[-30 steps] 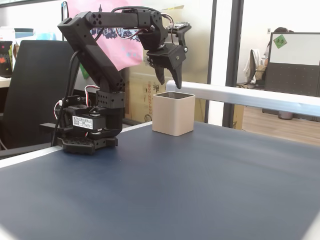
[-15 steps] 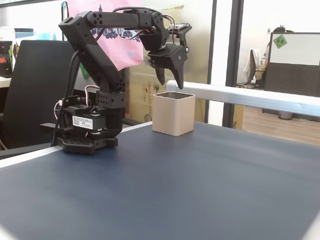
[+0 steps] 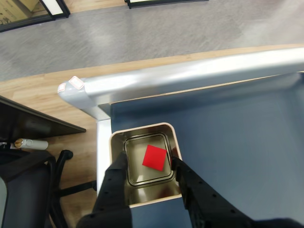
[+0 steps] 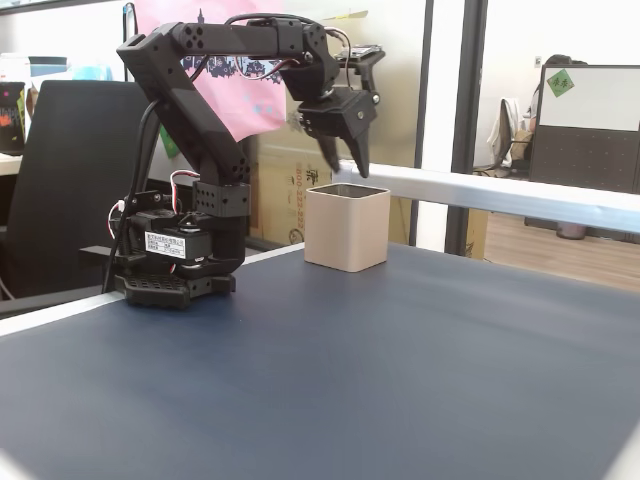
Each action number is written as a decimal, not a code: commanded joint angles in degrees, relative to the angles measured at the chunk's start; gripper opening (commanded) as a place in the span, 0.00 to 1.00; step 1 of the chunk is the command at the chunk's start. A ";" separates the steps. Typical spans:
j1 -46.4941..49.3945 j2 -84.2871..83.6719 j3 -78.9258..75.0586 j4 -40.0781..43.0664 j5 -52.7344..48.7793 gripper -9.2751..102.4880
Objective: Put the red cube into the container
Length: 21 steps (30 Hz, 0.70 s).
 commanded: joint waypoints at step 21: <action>59.77 20.30 14.33 -0.18 -8.61 0.09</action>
